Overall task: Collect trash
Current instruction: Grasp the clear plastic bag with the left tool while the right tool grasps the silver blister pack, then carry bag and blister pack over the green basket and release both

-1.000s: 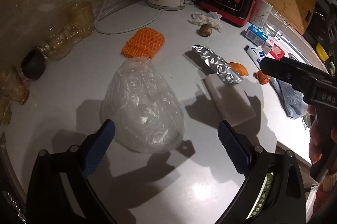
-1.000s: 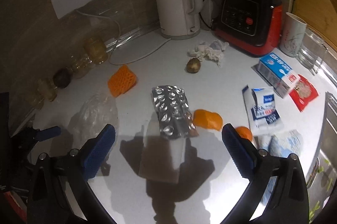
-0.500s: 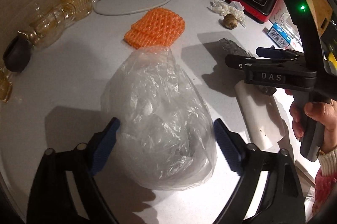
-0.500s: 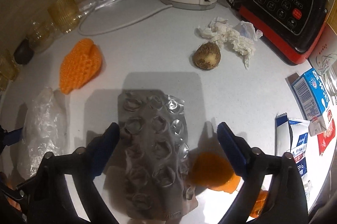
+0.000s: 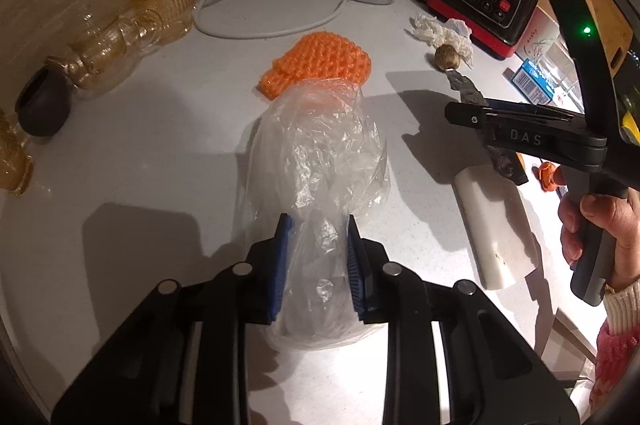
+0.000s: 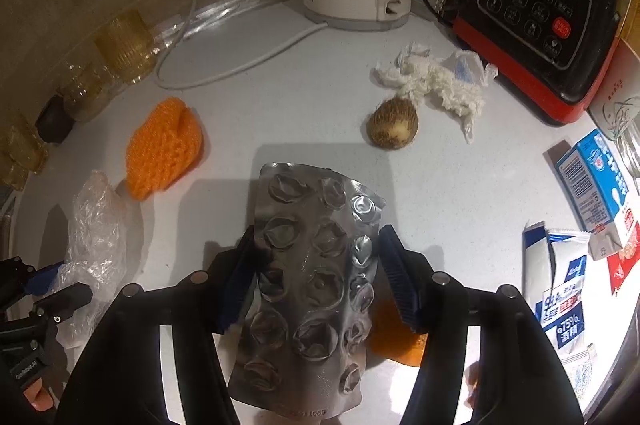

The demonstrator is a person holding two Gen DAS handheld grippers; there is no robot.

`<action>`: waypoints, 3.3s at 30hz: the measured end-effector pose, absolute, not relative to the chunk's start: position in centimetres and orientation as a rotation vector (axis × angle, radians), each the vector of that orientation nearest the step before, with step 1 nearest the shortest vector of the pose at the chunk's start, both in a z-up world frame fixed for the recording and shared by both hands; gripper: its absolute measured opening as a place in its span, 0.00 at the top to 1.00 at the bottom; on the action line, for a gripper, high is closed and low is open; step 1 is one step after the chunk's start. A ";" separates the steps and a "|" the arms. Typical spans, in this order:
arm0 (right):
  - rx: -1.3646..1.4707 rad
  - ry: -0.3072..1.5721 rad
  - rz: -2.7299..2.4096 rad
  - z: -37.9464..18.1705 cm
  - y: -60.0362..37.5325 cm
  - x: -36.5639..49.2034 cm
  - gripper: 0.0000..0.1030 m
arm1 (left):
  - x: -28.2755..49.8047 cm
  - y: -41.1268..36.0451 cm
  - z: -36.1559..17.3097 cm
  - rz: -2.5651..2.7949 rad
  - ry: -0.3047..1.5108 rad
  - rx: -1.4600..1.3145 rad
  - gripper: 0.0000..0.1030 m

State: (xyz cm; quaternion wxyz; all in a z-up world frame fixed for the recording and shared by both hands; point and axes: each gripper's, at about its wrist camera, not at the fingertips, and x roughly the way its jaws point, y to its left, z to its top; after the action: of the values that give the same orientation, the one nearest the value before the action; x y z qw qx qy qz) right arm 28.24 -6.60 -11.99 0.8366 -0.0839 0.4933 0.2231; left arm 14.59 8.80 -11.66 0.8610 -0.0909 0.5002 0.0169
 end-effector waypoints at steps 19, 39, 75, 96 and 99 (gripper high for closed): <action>0.005 0.912 0.414 -1.9 -19.1 10.5 0.40 | 4.4 -1.8 -5.4 -0.217 0.999 -0.082 0.76; 0.065 1.075 0.278 -7.9 -32.4 -7.5 0.40 | -7.7 -19.0 -11.7 -0.434 1.165 0.049 0.76; 0.051 1.209 0.453 -16.3 -31.9 -8.3 0.29 | -10.4 -17.2 -10.9 -0.237 1.103 0.027 0.20; 0.080 0.957 0.397 -6.2 -35.7 -6.0 0.12 | -8.2 -15.4 -3.4 -0.097 0.952 -0.015 0.10; 0.078 0.918 0.390 -4.8 -35.4 -5.4 0.08 | -6.3 -14.8 -3.3 -0.085 0.954 -0.028 0.10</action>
State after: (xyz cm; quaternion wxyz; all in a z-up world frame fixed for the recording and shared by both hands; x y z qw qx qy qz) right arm -5.36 -35.42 -4.85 0.8774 0.0375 0.4402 0.1871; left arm -6.31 -14.79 -3.31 0.8874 -0.0133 0.4590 -0.0409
